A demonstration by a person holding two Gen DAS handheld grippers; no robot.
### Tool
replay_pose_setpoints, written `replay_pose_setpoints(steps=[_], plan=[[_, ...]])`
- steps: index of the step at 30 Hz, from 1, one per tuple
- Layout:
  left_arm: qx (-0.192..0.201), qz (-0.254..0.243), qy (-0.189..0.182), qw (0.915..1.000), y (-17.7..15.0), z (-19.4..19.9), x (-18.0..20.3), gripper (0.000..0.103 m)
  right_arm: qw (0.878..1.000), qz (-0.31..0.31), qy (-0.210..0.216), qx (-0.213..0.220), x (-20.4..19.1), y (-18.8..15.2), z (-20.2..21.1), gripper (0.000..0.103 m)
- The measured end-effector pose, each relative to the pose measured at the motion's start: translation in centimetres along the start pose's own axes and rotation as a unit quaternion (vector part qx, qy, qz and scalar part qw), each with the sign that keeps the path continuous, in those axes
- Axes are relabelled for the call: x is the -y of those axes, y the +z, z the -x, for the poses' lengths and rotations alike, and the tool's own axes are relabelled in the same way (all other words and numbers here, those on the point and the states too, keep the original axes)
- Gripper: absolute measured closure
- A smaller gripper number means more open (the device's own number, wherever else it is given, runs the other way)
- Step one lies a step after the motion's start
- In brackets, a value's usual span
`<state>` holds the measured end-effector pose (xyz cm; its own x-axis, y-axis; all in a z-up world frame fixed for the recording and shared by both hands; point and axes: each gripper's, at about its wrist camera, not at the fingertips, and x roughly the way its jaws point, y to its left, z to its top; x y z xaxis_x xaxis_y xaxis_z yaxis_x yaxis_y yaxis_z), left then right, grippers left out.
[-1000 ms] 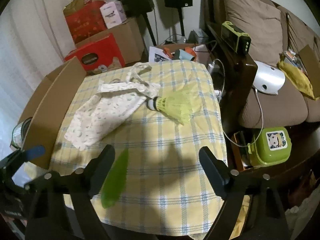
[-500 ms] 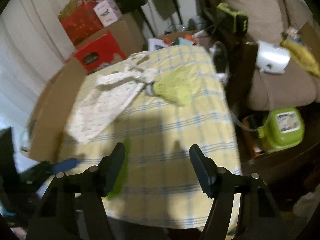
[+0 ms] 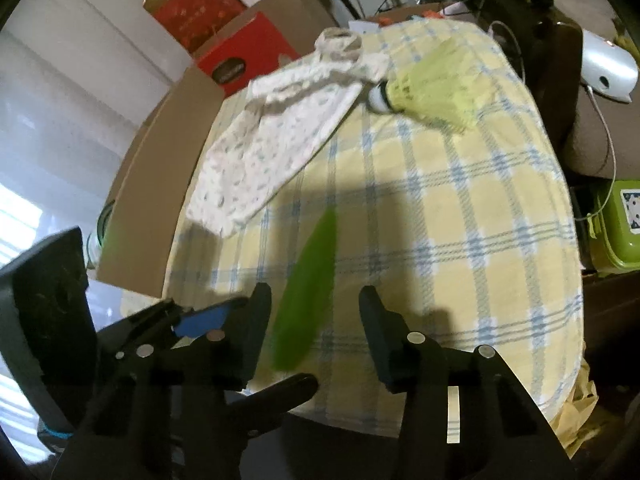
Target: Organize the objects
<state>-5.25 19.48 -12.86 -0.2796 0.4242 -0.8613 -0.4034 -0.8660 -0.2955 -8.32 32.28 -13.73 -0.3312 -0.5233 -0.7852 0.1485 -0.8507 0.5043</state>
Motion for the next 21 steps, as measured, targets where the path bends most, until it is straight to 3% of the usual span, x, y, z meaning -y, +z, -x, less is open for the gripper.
replay_pose_setpoints(steps=[8,15,18,21], plan=[[0.001,-0.008,0.021,0.9998,0.2,0.3,-0.4,0.048,0.999,0.010,0.034,-0.027,-1.6,0.4,-1.8,0.060],[0.002,-0.006,0.019,0.9998,0.3,0.4,-1.1,0.055,0.996,-0.009,0.081,-0.022,-1.1,0.8,-1.8,0.061],[0.007,-0.022,0.058,0.9981,0.4,0.3,-0.9,0.078,0.997,-0.021,0.070,-0.001,-0.3,1.2,-0.4,0.061],[0.006,-0.015,0.057,0.9982,0.7,0.3,-1.3,0.082,0.999,-0.023,0.032,0.024,0.5,1.9,1.4,0.061]])
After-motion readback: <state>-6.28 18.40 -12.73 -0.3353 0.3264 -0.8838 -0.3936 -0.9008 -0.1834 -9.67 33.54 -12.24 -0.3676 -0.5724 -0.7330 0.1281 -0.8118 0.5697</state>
